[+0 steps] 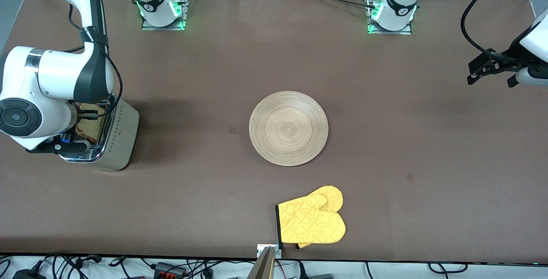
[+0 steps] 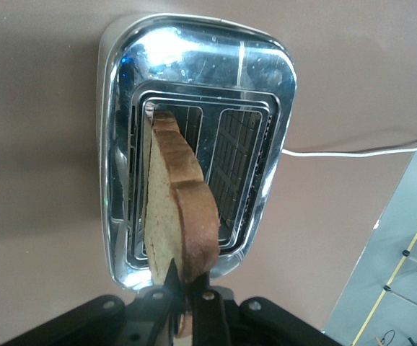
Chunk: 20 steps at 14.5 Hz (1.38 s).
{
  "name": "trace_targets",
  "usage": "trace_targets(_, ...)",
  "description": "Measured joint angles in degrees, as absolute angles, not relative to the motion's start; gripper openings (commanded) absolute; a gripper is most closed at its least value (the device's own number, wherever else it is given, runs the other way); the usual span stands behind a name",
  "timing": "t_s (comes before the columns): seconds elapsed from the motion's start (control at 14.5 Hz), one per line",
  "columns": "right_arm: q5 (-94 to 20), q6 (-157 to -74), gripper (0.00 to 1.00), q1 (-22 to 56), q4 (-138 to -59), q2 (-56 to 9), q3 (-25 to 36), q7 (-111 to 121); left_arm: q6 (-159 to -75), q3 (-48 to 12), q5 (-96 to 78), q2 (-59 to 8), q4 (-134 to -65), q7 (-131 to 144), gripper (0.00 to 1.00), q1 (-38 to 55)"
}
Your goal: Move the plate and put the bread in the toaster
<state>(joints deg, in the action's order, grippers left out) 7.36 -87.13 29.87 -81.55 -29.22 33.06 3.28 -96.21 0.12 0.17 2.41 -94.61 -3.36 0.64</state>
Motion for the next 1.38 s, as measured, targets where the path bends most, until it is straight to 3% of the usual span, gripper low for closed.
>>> trace_targets(0.48, -2.61, -87.95, 0.00, 24.42, -82.07, -33.23, 33.13, 6.32, -96.47, -0.09, 0.17, 2.38, -94.41, -3.36, 1.00, 0.87)
trace_targets(0.55, -3.66, -88.43, 0.32, 23.45, -82.07, -33.79, 33.14, 7.82, -96.59, -0.09, 0.17, 2.29, -94.31, -3.36, 1.00, 0.86)
trace_targets(0.62, -4.07, -88.73, 0.99, 22.69, -82.07, -34.11, 33.14, 8.76, -96.64, -0.07, 0.17, 2.05, -94.12, -3.36, 1.00, 0.82)
trace_targets(0.97, -7.02, -88.48, 1.00, 22.97, -80.74, -33.23, 33.17, 9.38, -96.71, 0.34, 0.17, -0.64, -93.11, -3.36, 1.00, 0.38)
trace_targets(1.38, -7.08, -82.87, 1.00, 25.64, -70.92, -26.99, 33.21, 8.62, -96.71, 0.33, 0.17, -1.17, -92.58, -3.36, 1.00, 0.40)
